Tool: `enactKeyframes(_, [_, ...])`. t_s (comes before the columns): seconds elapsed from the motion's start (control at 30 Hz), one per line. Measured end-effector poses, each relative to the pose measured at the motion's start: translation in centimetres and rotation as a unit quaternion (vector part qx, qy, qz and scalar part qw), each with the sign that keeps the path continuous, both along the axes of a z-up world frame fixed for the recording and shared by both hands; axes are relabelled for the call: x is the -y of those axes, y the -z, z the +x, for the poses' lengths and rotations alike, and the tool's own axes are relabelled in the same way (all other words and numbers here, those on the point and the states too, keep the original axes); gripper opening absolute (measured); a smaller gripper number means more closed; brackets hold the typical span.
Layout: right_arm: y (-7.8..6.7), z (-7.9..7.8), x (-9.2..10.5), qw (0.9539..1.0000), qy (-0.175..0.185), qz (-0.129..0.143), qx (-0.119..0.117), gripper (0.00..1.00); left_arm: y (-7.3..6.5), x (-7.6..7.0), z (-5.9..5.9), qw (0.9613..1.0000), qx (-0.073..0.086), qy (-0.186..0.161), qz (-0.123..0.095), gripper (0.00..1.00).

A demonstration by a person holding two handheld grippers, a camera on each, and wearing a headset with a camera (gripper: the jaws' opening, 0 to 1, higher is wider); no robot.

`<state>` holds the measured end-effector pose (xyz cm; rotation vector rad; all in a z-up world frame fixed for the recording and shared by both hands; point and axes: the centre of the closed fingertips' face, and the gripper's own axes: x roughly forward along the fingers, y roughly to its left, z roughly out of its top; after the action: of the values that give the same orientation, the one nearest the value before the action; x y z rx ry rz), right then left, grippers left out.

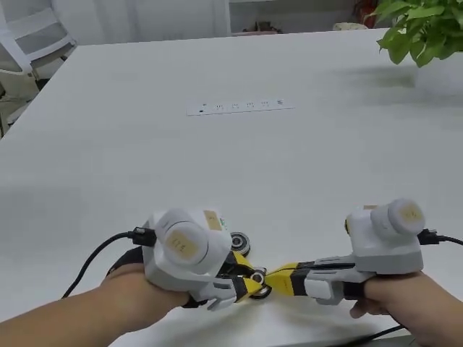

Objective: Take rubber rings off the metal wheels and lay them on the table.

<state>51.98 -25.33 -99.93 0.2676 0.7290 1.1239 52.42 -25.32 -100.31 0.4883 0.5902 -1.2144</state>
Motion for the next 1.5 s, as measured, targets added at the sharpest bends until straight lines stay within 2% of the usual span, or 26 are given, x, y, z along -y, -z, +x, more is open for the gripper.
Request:
enactKeyframes(0.23, [-0.3,-0.1,-0.4,0.9999,-0.007,0.008,0.002,0.0,0.0,0.1,-0.1,1.0,-0.001,0.002,-0.001,0.12])
enactKeyframes(0.3, [-0.6,-0.2,-0.5,0.9998,-0.008,0.02,-0.002,0.0,0.0,0.1,-0.1,1.0,-0.001,0.002,-0.001,0.12])
enactKeyframes(0.33, [-1.0,-0.8,-1.0,0.9991,-0.022,0.037,-0.006,0.0,0.0,0.1,-0.1,1.0,0.0,0.002,-0.001,0.12])
enactKeyframes(0.5, [-0.6,-0.3,-0.7,0.9997,-0.016,0.017,0.005,0.0,-0.1,0.2,0.0,1.0,0.0,0.002,-0.002,0.12])
enactKeyframes(0.63, [-0.6,0.0,-0.4,0.9998,-0.008,0.013,0.012,0.0,0.0,0.2,0.0,1.0,0.0,0.001,-0.003,0.12])
enactKeyframes(0.8, [-0.3,0.4,0.0,0.9999,0.003,0.01,0.012,0.0,-0.1,0.2,0.0,1.0,0.004,0.006,-0.003,0.13])
enactKeyframes(1.1, [-0.4,0.5,0.2,0.9998,0.008,0.011,0.011,0.0,-0.2,0.0,0.0,0.9999,0.002,0.011,-0.005,0.15])
enactKeyframes(1.27, [-0.7,0.5,0.3,0.9998,0.01,0.015,0.011,0.0,-0.6,-0.2,0.1,0.9999,0.003,0.013,-0.008,0.18])
enactKeyframes(1.5, [-1.1,0.5,0.6,0.9997,0.01,0.02,0.011,0.0,-2.0,-0.5,-0.4,0.9994,-0.004,0.014,-0.03,0.25])
